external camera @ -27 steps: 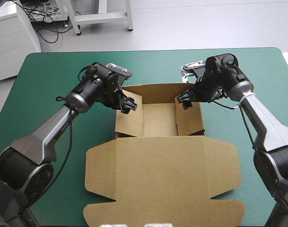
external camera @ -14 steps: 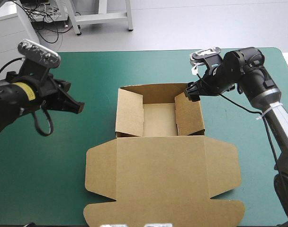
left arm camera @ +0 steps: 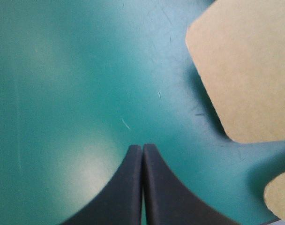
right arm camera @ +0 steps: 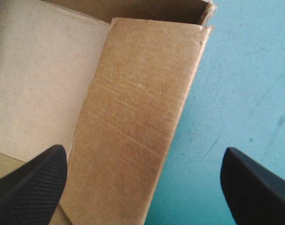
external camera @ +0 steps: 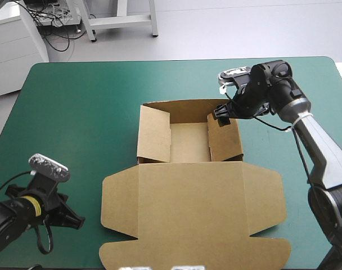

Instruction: Fold the box

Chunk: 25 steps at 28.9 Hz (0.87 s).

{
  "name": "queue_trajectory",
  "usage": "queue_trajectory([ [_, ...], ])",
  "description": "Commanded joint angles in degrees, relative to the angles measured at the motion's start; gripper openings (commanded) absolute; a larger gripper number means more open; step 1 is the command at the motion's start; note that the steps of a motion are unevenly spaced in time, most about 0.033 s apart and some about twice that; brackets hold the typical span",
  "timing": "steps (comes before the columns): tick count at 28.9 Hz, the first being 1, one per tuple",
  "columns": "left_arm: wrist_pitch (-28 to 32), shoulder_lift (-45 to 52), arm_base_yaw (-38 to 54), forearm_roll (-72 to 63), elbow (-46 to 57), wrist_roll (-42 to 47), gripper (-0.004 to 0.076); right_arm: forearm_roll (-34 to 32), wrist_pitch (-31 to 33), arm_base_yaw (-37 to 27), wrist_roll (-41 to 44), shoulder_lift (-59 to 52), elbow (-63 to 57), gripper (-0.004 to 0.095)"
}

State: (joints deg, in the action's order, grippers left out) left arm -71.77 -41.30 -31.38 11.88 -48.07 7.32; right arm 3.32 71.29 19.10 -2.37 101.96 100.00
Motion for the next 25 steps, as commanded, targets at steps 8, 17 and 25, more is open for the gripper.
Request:
queue_trajectory([
  [8,3.09,10.75,-0.25,-2.33,5.76,3.29,-0.0032,-0.15,-0.88,-0.41,0.36,6.69,1.42,0.0679],
  [17,3.73,11.17,-0.25,-2.38,5.76,3.41,-0.0032,-0.29,-1.97,-0.41,1.94,7.72,1.42,-0.0020],
  [25,5.51,11.17,-0.25,-2.38,5.76,3.41,-0.0032,-0.39,-2.36,-0.41,0.10,7.72,1.64,-0.0023],
])
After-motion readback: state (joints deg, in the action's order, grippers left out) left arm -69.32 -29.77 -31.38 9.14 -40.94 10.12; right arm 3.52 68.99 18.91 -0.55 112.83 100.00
